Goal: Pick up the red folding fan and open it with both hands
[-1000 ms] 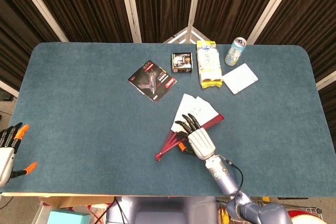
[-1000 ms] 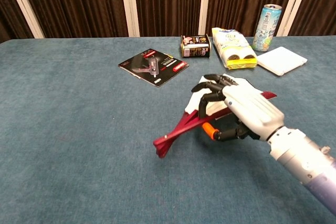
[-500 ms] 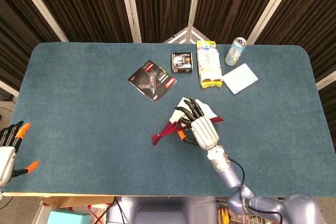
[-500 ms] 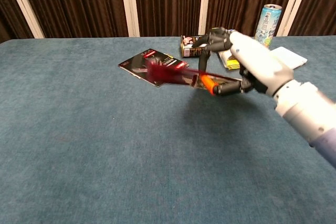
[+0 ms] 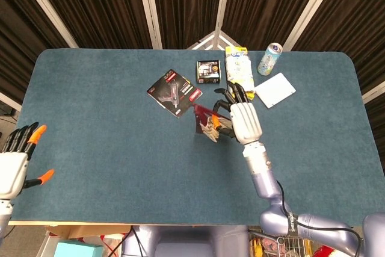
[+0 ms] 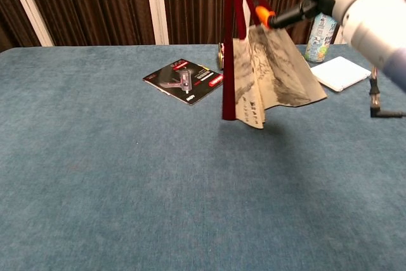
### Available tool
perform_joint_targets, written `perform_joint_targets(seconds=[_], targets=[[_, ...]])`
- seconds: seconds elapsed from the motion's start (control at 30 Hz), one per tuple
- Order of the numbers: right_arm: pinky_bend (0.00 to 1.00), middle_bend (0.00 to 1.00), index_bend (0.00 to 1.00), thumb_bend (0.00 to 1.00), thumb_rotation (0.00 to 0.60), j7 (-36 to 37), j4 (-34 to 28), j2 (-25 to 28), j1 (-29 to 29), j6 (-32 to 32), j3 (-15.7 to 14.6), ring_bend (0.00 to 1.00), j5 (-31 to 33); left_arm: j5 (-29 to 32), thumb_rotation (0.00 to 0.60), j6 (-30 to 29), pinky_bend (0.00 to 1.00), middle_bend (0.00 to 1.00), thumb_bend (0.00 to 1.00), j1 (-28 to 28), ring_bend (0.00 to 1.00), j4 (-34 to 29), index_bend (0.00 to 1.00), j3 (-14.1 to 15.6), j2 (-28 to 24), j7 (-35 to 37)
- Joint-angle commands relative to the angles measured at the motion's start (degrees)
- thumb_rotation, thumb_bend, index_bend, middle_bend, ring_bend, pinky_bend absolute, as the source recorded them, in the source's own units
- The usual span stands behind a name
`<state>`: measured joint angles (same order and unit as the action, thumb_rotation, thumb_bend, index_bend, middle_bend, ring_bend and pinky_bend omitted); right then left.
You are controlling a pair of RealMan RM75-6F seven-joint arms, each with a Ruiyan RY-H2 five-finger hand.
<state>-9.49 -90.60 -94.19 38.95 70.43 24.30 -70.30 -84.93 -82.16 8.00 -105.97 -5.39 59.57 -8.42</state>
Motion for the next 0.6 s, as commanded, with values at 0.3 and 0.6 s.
perform_joint_targets(seconds=[0.3,0.6], targets=[[0.00,0.26,0.72,0.54,0.600,-6.2,-5.9,1.3,2.6,-0.5,2.6,0.05,5.8,12.3,0.600,10.8,0.00,0.00,0.26,13.7,0.00,-4.8,0.14,-10.1,5.6,-11.4],[0.00,0.26,0.73,0.54,0.600,-8.8,-9.3,2.0,4.2,0.1,5.2,0.05,10.6,23.2,0.600,13.2,0.00,0.01,0.31,23.7,0.00,-1.5,0.19,-14.6,16.1,-21.8]])
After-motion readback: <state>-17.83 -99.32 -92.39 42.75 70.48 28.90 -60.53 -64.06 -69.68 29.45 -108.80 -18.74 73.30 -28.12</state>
